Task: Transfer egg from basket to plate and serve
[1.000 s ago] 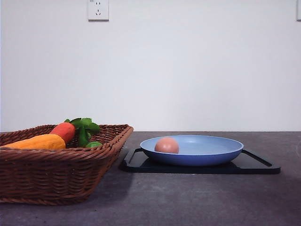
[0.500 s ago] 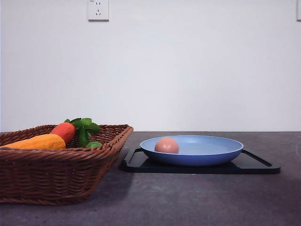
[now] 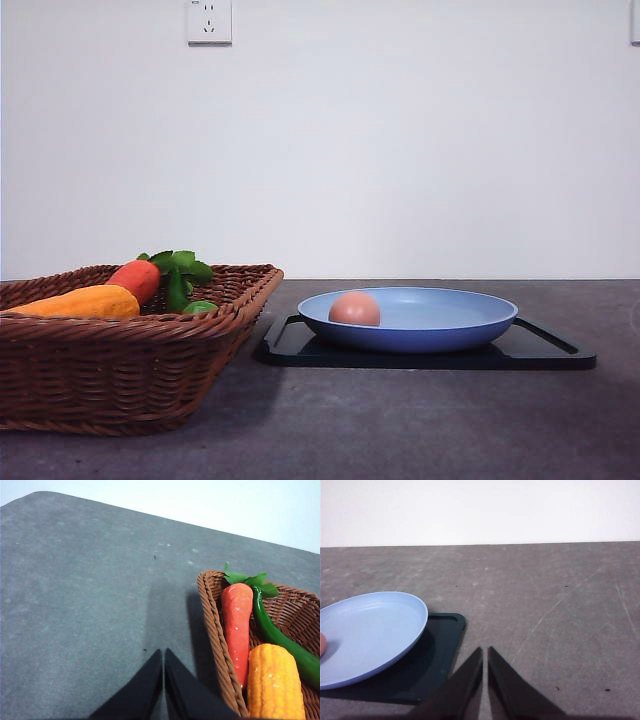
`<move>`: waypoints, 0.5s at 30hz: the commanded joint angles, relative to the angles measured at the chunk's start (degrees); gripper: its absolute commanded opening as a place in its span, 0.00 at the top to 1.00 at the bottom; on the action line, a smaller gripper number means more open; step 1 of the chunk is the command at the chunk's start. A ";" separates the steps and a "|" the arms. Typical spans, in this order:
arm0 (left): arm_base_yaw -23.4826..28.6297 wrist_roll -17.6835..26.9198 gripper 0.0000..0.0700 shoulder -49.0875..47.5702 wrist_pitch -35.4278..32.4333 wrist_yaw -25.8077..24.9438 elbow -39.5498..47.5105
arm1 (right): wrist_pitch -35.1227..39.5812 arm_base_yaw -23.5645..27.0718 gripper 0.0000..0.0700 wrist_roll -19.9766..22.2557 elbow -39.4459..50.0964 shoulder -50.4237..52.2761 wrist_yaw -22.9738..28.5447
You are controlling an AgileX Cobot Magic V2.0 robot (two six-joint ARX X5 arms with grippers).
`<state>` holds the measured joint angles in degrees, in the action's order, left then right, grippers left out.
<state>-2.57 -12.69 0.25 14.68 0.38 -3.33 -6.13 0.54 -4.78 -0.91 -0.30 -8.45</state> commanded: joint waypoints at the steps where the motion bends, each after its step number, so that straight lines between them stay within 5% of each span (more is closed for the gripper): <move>1: 0.05 -0.04 1.00 -0.09 0.67 -0.35 1.40 | 0.57 0.02 1.00 -0.61 0.37 0.09 -0.13; 15: 0.05 -0.05 1.00 -0.09 0.67 -0.35 1.40 | 0.57 0.02 1.00 -0.61 0.37 0.09 -0.13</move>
<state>-2.59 -12.69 0.25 14.69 0.38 -3.33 -6.13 0.54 -4.78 -0.91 -0.30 -8.45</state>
